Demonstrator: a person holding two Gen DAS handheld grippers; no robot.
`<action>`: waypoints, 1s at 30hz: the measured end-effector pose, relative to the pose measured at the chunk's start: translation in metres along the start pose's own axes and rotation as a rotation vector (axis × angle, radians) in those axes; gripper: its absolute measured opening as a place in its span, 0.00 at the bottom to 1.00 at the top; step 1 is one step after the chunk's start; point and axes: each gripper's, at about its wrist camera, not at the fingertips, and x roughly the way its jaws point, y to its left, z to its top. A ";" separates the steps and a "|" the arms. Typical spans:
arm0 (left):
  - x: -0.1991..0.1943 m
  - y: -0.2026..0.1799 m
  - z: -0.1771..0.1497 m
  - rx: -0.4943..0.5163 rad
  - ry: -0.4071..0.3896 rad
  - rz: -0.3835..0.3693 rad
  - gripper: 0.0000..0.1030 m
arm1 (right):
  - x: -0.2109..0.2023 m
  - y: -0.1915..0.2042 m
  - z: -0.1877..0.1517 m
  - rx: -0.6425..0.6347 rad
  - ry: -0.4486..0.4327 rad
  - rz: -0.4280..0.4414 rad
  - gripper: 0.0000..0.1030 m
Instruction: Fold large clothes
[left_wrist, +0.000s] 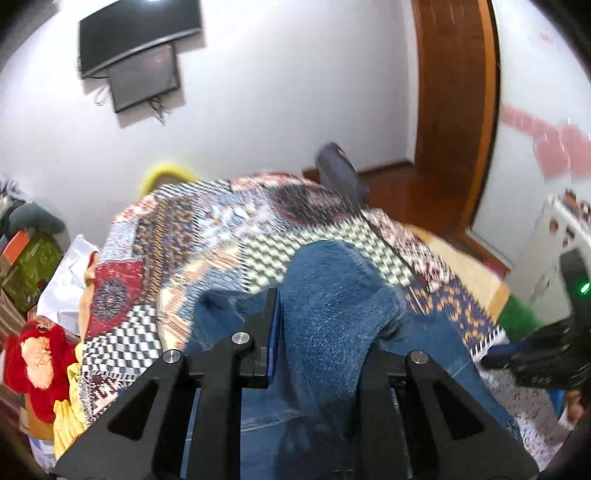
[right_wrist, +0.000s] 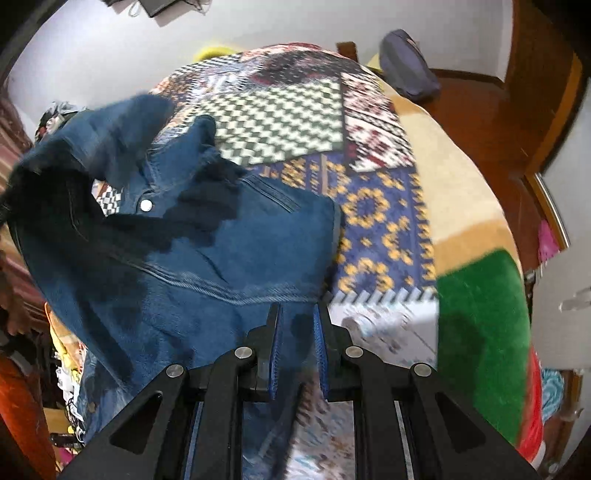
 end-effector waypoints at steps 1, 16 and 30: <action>-0.004 0.010 -0.002 -0.012 -0.006 0.010 0.15 | 0.003 0.005 0.002 -0.009 0.004 -0.001 0.12; 0.040 0.118 -0.182 -0.209 0.373 0.102 0.55 | 0.060 0.034 -0.018 -0.179 0.076 -0.150 0.50; 0.003 0.175 -0.245 -0.439 0.403 0.114 0.67 | 0.041 0.017 -0.030 -0.094 0.036 -0.200 0.90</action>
